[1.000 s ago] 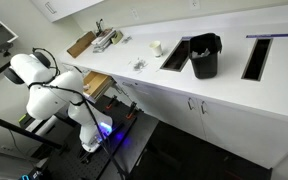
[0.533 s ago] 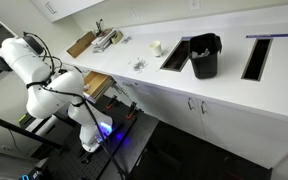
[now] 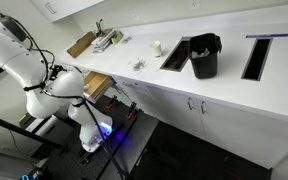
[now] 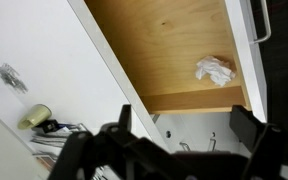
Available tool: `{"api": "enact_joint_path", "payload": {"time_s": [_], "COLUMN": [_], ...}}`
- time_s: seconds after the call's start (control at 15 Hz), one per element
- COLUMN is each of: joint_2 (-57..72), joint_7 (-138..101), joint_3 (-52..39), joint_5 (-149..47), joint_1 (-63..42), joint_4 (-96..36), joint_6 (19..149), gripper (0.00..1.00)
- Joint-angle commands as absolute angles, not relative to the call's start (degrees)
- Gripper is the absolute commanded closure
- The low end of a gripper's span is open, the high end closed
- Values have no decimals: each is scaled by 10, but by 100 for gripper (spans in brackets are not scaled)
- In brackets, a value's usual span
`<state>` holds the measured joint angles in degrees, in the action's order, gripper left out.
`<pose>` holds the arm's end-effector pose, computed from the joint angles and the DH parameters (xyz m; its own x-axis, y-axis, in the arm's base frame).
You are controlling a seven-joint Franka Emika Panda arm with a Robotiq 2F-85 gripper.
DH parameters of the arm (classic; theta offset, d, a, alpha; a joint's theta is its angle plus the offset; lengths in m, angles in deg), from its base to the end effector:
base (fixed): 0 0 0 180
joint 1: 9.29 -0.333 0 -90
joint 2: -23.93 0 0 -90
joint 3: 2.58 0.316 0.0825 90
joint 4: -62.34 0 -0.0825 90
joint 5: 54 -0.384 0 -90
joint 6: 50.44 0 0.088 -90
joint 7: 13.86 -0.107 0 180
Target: Open the top drawer of the kitchen unit
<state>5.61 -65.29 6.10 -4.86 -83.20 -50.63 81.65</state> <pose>0.0984 0.6071 0.3166 0.3349 0.8796 0.3379 0.7702 -0.4621 0.4397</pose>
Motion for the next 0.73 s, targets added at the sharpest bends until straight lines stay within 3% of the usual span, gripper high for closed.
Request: {"api": "enact_joint_path", "payload": {"time_s": [0.0, 0.67], "joint_2": [176, 211], "joint_7": [-657, -648], "joint_3": [97, 149], "joint_5": [-82, -109], "joint_1": [-801, -755], "joint_4": [-628, -668], "joint_6": [802, 807], "gripper": [0, 0]}}
